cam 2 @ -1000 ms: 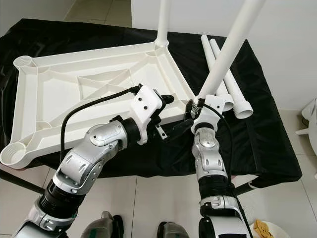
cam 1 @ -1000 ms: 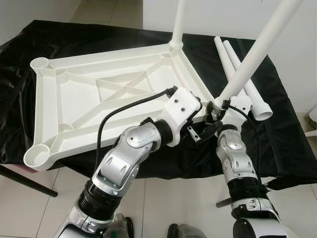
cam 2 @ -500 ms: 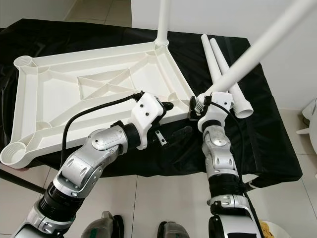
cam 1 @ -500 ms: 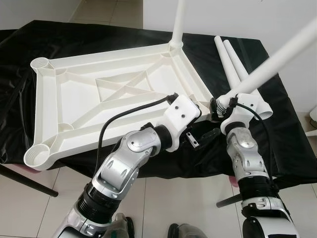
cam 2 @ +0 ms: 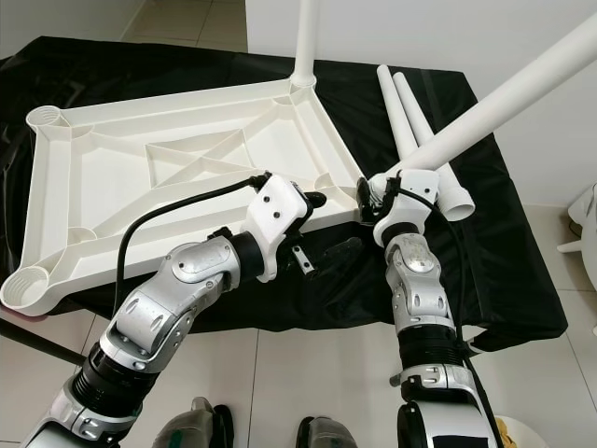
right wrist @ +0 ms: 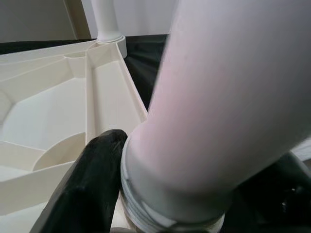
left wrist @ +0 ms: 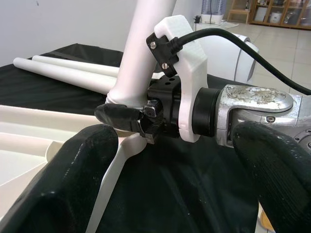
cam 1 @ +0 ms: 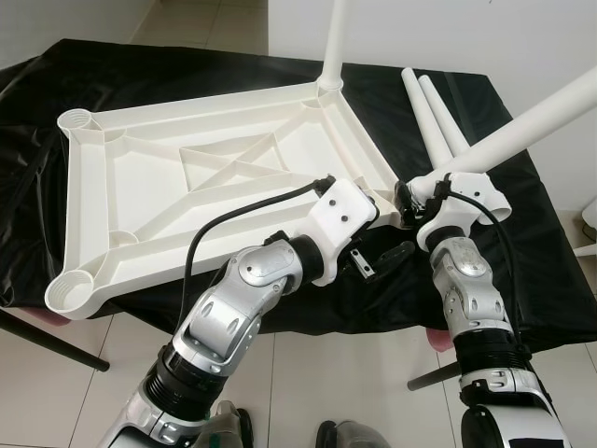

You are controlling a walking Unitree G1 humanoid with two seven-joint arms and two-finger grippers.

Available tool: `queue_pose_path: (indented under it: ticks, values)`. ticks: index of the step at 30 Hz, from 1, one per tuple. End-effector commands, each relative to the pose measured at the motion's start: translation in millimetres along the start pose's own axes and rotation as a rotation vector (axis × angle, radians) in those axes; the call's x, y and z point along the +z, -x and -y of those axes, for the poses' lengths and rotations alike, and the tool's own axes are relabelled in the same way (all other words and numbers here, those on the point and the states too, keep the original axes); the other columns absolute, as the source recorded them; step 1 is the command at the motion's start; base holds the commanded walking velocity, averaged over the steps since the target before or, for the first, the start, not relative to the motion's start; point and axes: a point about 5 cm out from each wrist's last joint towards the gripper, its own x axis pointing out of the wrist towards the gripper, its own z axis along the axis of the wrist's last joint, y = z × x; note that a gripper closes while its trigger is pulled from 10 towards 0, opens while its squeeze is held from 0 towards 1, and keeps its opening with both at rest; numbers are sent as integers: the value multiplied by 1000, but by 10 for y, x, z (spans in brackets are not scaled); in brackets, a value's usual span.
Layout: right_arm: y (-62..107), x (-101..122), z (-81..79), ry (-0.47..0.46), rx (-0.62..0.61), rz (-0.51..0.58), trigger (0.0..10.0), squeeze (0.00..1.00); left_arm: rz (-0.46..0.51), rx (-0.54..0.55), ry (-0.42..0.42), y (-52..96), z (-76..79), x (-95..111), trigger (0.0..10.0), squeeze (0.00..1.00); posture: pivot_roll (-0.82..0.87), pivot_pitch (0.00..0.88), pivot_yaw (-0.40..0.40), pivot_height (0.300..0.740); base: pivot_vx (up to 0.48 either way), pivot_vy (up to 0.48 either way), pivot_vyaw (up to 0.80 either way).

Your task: Building children table

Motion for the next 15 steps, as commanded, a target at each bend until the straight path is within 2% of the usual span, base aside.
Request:
queue_pose_path:
  ticks: [1,7,9,12,13,15]
  values:
    - [-18,18,3,1,16,11,0,0,-1,-17,-1,-12,21,-5,10000,0,17,120,-10,740,0,0,0]
    - [-41,42,-6,0,45,13,0,0,1,-18,-3,-14,23,-2,10000,0,17,117,-10,740,0,0,0]
    - [-75,80,-15,23,101,-10,0,0,2,-20,-3,-18,27,0,10000,0,14,112,-11,740,0,0,0]
    - [-88,78,-13,47,117,-41,0,0,4,-21,-3,-20,30,1,10000,0,14,109,-12,740,0,0,0]
    - [-106,27,4,101,139,-145,10000,0,5,-24,-3,-23,37,7,10000,0,14,109,-12,740,0,0,0]
    - [-109,7,13,116,144,-180,10000,0,6,-25,-4,-24,39,9,10000,0,14,109,-12,740,0,0,0]
